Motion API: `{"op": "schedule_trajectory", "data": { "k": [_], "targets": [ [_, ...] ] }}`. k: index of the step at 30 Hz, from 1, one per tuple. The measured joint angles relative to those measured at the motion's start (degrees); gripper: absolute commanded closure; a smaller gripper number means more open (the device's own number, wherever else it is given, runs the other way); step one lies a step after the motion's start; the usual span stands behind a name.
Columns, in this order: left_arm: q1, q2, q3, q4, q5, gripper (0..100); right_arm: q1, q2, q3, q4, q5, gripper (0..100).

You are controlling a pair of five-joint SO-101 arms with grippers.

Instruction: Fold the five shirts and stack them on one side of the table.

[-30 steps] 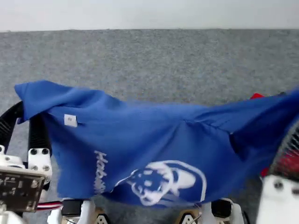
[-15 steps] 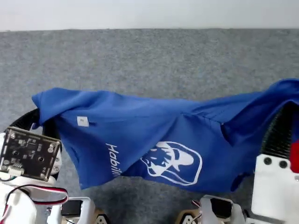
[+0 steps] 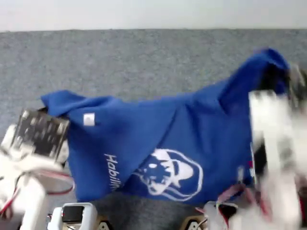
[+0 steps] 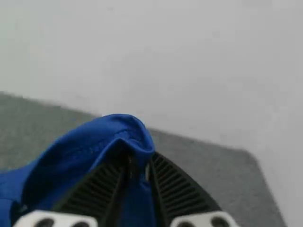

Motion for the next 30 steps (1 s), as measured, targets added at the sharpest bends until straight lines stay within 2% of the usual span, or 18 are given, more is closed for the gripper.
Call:
{"op": "schedule_trajectory", "data": {
  "k": [4, 11, 15, 20, 23, 30],
  "targets": [
    [0.0, 0.5, 14.2, -10.9, 0.0, 99, -4.3, 7.9, 7.4, -7.1, 0.0, 98.8],
    [-5.4, 1.1, 36.3, -36.5, 0.0, 99, -5.3, 26.2, 11.3, -23.0, 0.0, 98.8],
    [-6.6, 8.4, 40.6, -48.0, 0.0, 99, -5.3, 36.0, 11.7, -34.0, 0.0, 98.8],
    [-6.8, 28.4, 31.7, -47.6, 0.0, 99, -5.4, 46.2, 11.7, -43.3, 0.0, 98.8],
    [-6.8, 42.6, 19.8, -42.7, 1.5, 99, -5.4, 50.2, 11.6, -46.6, 0.0, 98.8],
    [-6.9, 72.9, -9.6, -31.9, 3.3, 99, -5.4, 59.7, 1.5, -46.1, 0.0, 98.4]
  ]
}}
